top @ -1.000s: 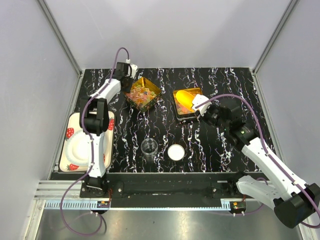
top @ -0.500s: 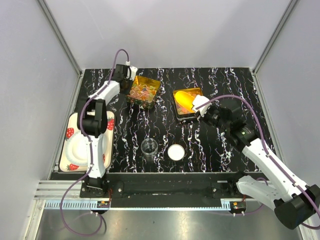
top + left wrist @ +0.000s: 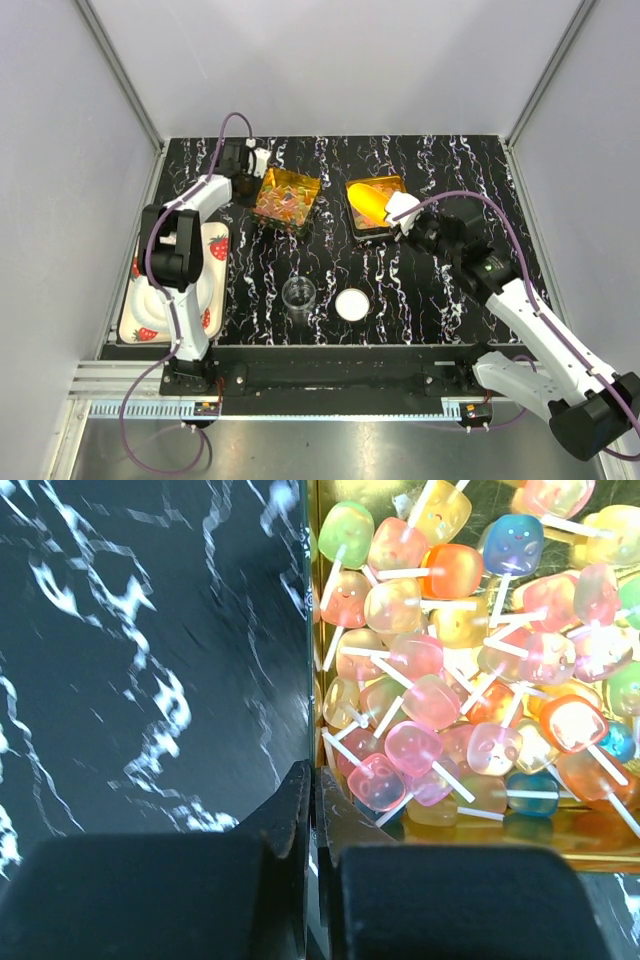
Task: Pack the candies
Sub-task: Move the storage box to the center of the board.
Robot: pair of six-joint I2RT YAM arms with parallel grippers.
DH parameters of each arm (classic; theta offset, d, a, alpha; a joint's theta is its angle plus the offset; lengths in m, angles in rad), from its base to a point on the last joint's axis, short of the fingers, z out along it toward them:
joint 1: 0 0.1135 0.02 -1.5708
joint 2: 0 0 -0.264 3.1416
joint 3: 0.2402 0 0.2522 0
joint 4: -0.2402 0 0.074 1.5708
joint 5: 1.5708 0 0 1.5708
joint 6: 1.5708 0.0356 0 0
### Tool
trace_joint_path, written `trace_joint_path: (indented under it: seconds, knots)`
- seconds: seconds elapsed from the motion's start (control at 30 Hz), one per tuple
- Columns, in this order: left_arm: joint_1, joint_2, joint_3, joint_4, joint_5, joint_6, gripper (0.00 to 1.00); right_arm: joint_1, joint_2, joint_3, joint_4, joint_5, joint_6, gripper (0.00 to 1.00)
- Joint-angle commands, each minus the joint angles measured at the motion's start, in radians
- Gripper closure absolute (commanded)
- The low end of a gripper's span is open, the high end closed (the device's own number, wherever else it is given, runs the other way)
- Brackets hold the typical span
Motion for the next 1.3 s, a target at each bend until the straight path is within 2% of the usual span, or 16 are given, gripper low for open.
trace_joint_path:
  seconds: [0.0, 0.63, 1.0, 1.13, 1.23, 1.27]
  knots:
    - [-0.003, -0.101, -0.084, -0.067, 0.072, -0.012, 1.0, -0.004, -0.03, 0.002, 0.04, -0.038, 0.019, 1.0]
    - [-0.015, -0.397, -0.37, -0.036, 0.115, -0.023, 1.0, -0.004, -0.071, 0.001, 0.016, -0.105, 0.029, 1.0]
    - [-0.032, -0.404, -0.431, -0.033, 0.098, -0.003, 0.98, -0.004, -0.066, 0.005, 0.007, -0.127, 0.033, 1.0]
    - [-0.032, -0.383, -0.41, -0.028, 0.092, -0.007, 0.92, -0.004, -0.068, 0.007, 0.005, -0.125, 0.036, 1.0]
    - [-0.032, -0.383, -0.385, -0.037, 0.089, -0.004, 0.82, -0.004, -0.071, 0.007, 0.004, -0.124, 0.036, 1.0]
    - [-0.032, -0.384, -0.376, -0.045, 0.092, -0.001, 0.74, -0.004, -0.071, 0.007, 0.005, -0.122, 0.036, 1.0]
